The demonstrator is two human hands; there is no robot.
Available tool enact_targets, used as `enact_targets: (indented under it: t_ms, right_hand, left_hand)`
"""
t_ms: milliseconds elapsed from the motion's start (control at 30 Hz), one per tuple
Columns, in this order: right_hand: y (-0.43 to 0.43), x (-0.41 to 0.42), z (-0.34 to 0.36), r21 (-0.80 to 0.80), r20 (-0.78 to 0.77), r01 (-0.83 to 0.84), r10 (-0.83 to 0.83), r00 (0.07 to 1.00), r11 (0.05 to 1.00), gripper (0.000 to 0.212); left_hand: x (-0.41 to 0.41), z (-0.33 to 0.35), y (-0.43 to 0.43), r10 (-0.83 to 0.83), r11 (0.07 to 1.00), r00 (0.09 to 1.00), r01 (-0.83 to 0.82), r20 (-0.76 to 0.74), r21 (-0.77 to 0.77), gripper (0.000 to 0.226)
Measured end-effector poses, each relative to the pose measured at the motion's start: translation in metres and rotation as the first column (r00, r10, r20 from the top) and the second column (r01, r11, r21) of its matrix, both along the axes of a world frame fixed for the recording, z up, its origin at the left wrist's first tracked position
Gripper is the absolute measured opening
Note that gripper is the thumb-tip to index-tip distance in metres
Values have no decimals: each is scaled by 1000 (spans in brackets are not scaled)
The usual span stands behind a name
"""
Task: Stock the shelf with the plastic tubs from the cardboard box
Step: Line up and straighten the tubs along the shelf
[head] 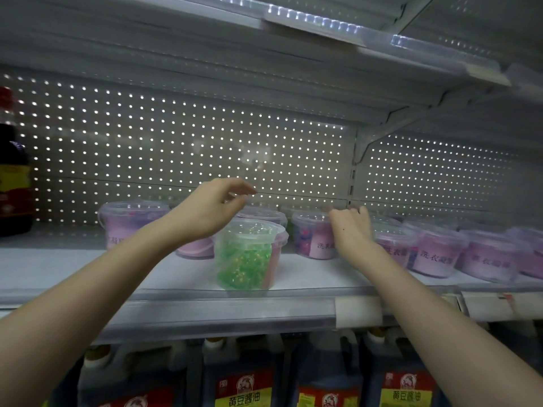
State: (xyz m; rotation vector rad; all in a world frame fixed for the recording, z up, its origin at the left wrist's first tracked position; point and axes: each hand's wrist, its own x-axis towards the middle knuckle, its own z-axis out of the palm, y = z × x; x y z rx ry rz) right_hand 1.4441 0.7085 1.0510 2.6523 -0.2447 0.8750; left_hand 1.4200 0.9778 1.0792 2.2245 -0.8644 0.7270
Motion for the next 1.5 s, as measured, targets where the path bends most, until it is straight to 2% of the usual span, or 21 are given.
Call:
enact_targets:
  t_ms: [167,267,333,500,600,667,900,1033,1267,1400,1500]
  right_hand:
    - [4,6,-8,-9,-32,-91,90,995,996,49]
    - [4,8,-8,93,-102,-165,174,979,982,31]
    - [4,11,-5,148,-125,-165,183,975,975,27]
    - [-3,15,3,175,-160,-159,187,969,972,45]
    - [-1,8,5,79,-117,-141,150,982,987,52]
    - [5,0,2,17,-57,-137,138,989,990,48]
    - [2,-58,-32,167,130,-259,239,962,951,32]
    - [-16,-96,-39,233,227,-276,224,948,933,26]
    - [-64,-118,-29,367,253,-244,157,955,898,41]
    - [-86,-111,-27,329,191,-250,195,962,911,47]
    - [-101,-102,-23,284,187,-291,245,951,914,39]
  left_hand:
    - [-2,-6,-14,-33,998,999,35,-40,61,24]
    - [-1,-9,-20,-30,997,997,35,-69,74,24]
    - [-1,-9,-20,-33,998,996,38,-81,59,25]
    - [-6,-10,-18,-22,999,996,24,-81,25,23]
    - [-10,-15,-17,-3,997,998,7,-65,70,24]
    - [-13,-18,-17,9,995,999,-5,-45,103,26]
    - [-31,-23,-30,-25,978,992,-2,127,207,25]
    - [-40,-23,-55,-61,952,978,-3,198,306,25]
    - [-43,-30,-95,-61,942,968,-24,244,334,28]
    - [-40,-33,-122,-44,951,983,-14,180,310,28]
    - [-39,-33,-145,6,958,991,-45,134,284,29]
